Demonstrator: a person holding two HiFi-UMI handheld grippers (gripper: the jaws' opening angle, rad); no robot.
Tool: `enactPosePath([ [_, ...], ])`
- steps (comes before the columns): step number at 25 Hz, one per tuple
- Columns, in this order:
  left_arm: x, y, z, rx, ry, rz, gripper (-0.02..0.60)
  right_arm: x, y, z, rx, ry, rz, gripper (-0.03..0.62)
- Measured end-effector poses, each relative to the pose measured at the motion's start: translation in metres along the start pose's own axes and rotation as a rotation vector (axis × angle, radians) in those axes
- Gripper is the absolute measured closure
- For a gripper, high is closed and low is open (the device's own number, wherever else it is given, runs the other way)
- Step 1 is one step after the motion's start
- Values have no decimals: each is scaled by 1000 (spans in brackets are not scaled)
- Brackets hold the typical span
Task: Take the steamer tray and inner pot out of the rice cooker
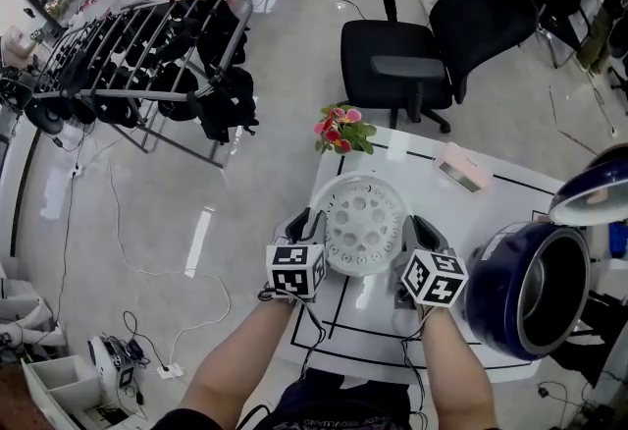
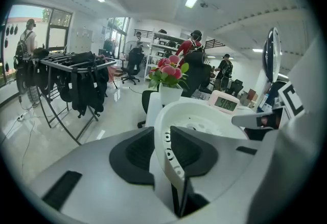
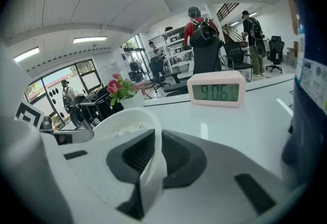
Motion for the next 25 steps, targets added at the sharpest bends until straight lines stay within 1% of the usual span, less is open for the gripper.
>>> enactPosePath([
  [5, 1, 3, -1, -6, 18, -8, 474, -1, 2, -1, -11, -7, -26, 551],
  [7, 1, 4, -2, -1, 27, -16, 463, -1, 2, -1, -14, -6, -21, 551],
  [12, 2, 1, 0, -4, 31, -20, 434, 2, -1, -1, -7, 13, 61, 545],
  [16, 3, -9, 13, -34, 24, -53, 425, 2, -7, 8, -29, 30, 106, 528],
  [18, 2, -15, 21, -53, 25, -73, 414, 4, -11, 14, -42, 18, 125, 517],
  [22, -14, -30, 37, -93, 71, -96, 390, 16, -27, 32, -91, -33, 131, 466],
  [25, -37, -42, 53, -121, 135, -118, 361, 28, -40, 56, -138, -69, 141, 431],
])
Point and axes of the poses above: the fingertips, and each gripper's own axes: z backward along the fingers, x to its left, y out of its underside, the point moved 6 cm from there along z, backward along the fingers, and after that the axes turned 3 degrees about -x, right-handed, at the moved point
